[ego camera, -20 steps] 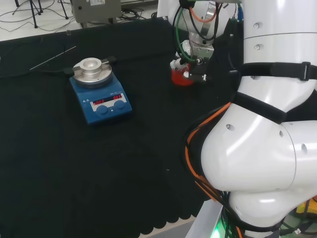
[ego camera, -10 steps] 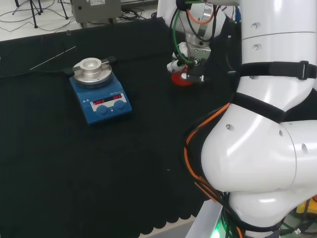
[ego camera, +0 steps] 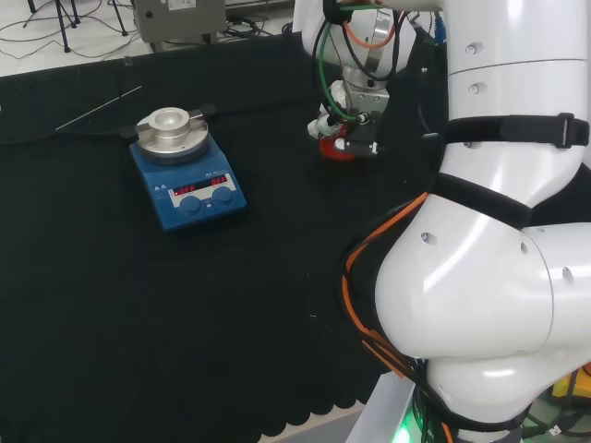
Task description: Pick up the round-bottom flask.
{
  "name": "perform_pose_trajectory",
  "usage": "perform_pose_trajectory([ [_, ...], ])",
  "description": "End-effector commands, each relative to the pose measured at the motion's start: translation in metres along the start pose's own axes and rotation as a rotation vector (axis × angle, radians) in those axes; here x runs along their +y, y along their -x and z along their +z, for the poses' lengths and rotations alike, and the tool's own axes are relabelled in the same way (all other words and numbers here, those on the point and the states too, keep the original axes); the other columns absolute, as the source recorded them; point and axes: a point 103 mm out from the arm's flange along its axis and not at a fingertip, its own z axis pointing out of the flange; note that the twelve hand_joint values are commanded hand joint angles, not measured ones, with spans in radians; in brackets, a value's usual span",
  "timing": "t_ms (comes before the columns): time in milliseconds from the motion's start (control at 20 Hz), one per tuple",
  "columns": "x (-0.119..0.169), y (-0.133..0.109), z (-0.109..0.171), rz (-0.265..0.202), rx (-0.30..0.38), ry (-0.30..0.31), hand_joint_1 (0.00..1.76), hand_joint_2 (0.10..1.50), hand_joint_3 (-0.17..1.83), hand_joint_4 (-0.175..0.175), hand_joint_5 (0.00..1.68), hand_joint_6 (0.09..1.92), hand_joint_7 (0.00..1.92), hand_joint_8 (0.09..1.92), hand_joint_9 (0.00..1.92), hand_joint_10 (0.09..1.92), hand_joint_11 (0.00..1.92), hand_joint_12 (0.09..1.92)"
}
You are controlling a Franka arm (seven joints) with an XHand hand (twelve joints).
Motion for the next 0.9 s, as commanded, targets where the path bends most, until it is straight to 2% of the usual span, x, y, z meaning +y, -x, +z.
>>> perform_pose_trajectory([
  [50,0.0045,0.0111,-0.0012,0.012,-0.008,0.011,0.98,0.90,0.07,-0.027,0.72,0.77,0.33,0.66,0.51,0.66,0.10,1.34],
  [400,0.0062,0.0100,0.0011,0.018,-0.022,0.008,1.01,0.90,0.09,-0.023,0.74,0.77,0.34,0.66,0.52,0.66,0.12,1.33],
  [450,0.0064,0.0102,0.0014,0.020,-0.020,0.008,1.01,0.88,0.13,-0.022,0.74,0.76,0.34,0.65,0.52,0.65,0.12,1.33],
  [650,0.0065,0.0086,0.0028,0.023,-0.029,0.012,1.03,0.69,0.53,-0.010,0.77,0.77,0.35,0.65,0.53,0.65,0.13,1.33],
  [700,0.0062,0.0087,0.0028,0.027,-0.032,0.020,1.04,0.67,0.59,0.003,0.83,0.76,0.36,0.65,0.54,0.65,0.14,1.33],
  [800,0.0050,0.0090,0.0019,0.029,-0.038,0.040,1.06,0.81,0.44,0.096,1.01,0.82,0.39,0.67,0.56,0.65,0.16,1.34],
  [850,0.0045,0.0085,0.0015,0.030,-0.041,0.047,1.08,0.84,0.40,0.120,1.07,0.81,0.41,0.67,0.59,0.65,0.19,1.33],
  [900,0.0041,0.0083,0.0005,0.032,-0.040,0.051,1.09,0.84,0.39,0.128,1.11,0.80,0.43,0.66,0.61,0.64,0.21,1.32],
])
